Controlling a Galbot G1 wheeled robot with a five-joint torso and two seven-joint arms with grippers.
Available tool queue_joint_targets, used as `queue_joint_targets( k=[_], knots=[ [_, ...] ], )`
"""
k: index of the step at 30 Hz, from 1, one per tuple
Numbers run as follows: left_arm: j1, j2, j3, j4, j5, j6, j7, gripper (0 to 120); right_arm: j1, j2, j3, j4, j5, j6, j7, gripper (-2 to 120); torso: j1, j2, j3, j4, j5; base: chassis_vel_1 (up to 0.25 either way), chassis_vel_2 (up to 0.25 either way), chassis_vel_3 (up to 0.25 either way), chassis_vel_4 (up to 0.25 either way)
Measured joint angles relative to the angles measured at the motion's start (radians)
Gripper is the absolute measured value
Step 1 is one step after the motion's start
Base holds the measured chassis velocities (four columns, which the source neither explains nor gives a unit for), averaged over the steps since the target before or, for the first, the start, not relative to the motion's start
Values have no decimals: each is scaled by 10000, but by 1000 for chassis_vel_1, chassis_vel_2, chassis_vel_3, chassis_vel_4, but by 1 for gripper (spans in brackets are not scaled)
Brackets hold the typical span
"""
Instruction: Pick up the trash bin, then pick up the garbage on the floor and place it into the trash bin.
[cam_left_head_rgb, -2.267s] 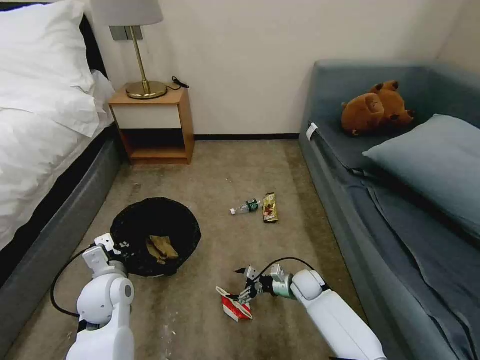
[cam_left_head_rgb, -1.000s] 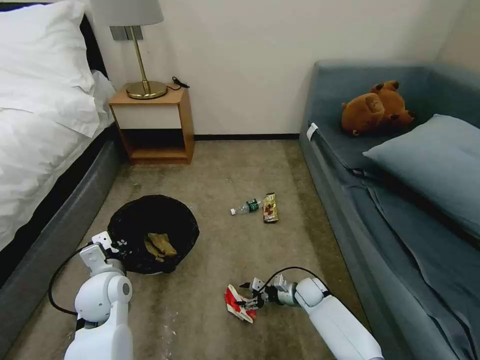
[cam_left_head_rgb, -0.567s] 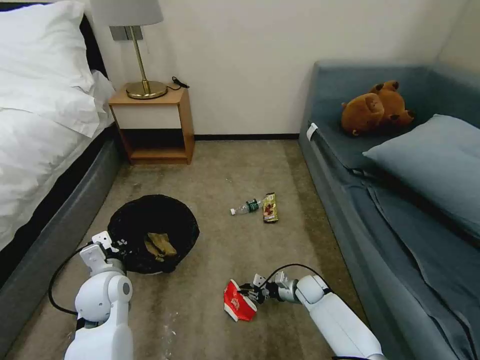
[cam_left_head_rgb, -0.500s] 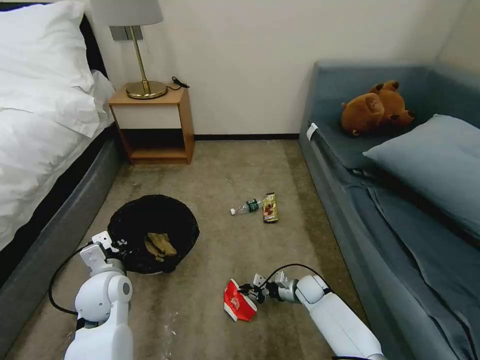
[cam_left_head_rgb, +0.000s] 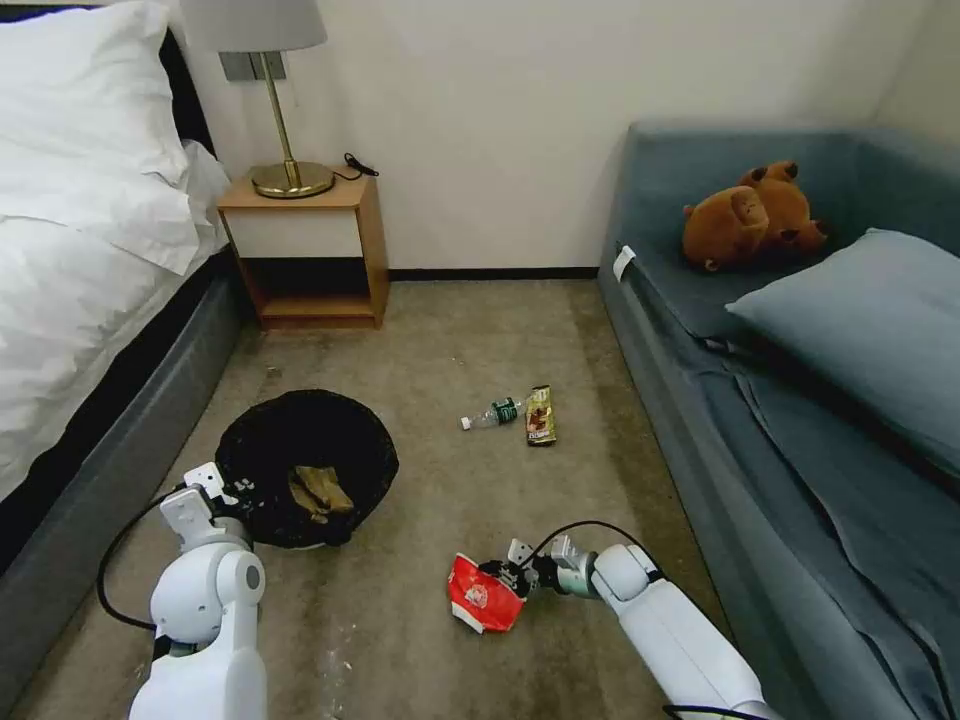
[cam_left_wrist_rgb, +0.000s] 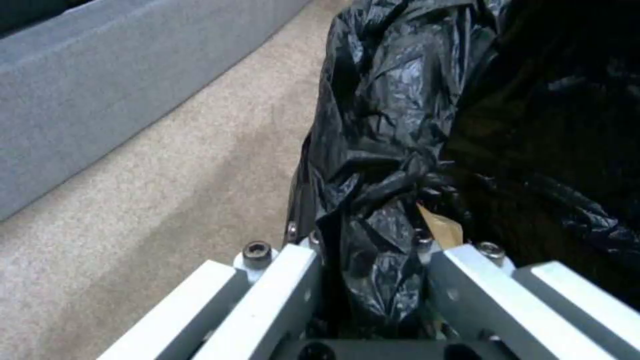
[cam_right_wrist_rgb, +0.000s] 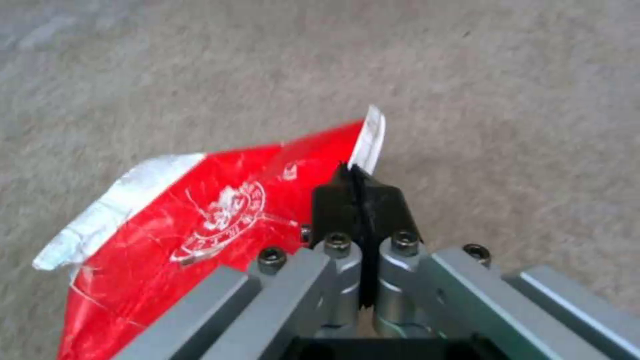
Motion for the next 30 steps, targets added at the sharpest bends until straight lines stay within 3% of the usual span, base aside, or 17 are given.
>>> queue_joint_targets(
  k=[22, 24, 30],
  knots=[
    [-11, -2, 27, 23, 7, -5, -3, 3, -105, -99, 83, 366, 499, 134, 438, 0, 0, 0, -1, 0, 0, 0, 0, 0, 0],
    [-11, -6, 33, 19, 9, -6, -3, 3, -122, -124, 74, 401, 273, 229, 456, 13, 0, 0, -1, 0, 0, 0, 0, 0, 0],
    [-4, -19, 40, -13, 13, -5, -3, 3, -101, -156, 148, 351, -318, 488, 339, 35, 0, 0, -1, 0, 0, 0, 0, 0, 0]
  ],
)
